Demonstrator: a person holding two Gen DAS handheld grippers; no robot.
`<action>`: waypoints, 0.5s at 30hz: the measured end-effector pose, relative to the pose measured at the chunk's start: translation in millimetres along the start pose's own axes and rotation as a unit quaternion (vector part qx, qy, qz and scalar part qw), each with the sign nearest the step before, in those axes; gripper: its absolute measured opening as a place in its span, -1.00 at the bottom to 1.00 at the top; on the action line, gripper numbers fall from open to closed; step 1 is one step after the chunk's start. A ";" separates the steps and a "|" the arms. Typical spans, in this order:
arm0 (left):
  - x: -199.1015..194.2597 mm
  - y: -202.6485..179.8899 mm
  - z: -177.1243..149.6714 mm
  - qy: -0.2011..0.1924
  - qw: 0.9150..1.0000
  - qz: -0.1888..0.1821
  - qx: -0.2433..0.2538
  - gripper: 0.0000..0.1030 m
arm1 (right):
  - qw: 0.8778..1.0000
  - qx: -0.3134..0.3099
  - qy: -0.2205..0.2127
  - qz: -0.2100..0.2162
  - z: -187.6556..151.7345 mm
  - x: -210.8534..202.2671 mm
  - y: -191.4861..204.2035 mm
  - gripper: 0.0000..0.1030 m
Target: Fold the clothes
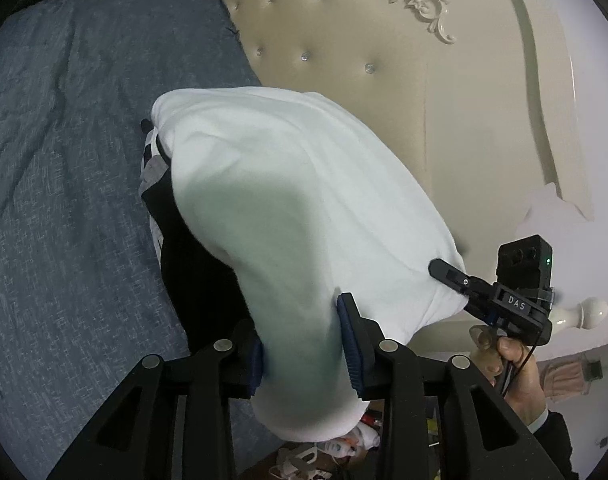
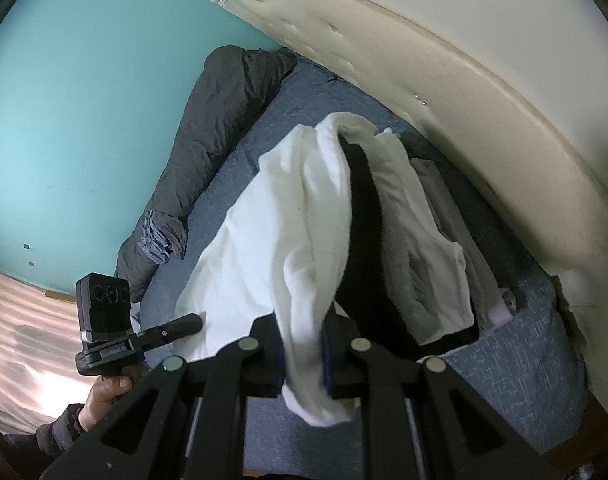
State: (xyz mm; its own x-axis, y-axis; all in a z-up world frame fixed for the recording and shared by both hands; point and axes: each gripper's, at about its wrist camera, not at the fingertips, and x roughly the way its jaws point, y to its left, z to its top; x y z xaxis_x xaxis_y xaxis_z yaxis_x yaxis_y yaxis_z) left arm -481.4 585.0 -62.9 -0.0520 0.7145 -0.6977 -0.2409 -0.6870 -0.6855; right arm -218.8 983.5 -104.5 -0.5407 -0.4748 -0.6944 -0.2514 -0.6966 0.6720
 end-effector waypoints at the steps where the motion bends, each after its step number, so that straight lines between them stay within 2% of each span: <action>1: -0.7 0.9 -1.2 0.000 1.000 0.000 -0.001 -0.31 | 1.000 -0.005 -0.001 0.000 -1.3 0.3 -0.8 -0.75; 5: -9.9 1.1 3.3 -0.007 1.000 0.003 -0.002 -0.31 | 1.000 -0.015 -0.002 -0.006 -4.5 -2.0 -3.4 -0.75; 8: -26.6 1.0 7.0 -0.029 0.999 0.015 0.008 -0.31 | 0.999 -0.036 0.002 -0.023 -4.3 -5.0 1.0 -0.74; 11: -35.3 -2.5 17.1 -0.050 0.998 0.029 0.031 -0.31 | 0.997 -0.053 0.002 -0.047 -3.9 -9.5 5.9 -0.67; 15: -25.8 -15.0 21.3 -0.046 0.995 0.038 0.074 -0.32 | 0.995 -0.073 -0.008 -0.070 -4.2 -12.9 14.6 -0.66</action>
State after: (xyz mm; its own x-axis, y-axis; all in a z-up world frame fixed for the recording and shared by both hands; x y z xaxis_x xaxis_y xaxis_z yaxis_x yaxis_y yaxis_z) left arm -497.1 579.7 -30.2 -0.1620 0.6747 -0.7201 -0.3725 -0.7175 -0.5885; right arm -212.1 977.2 -86.8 -0.5224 -0.3599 -0.7730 -0.2066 -0.8261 0.5243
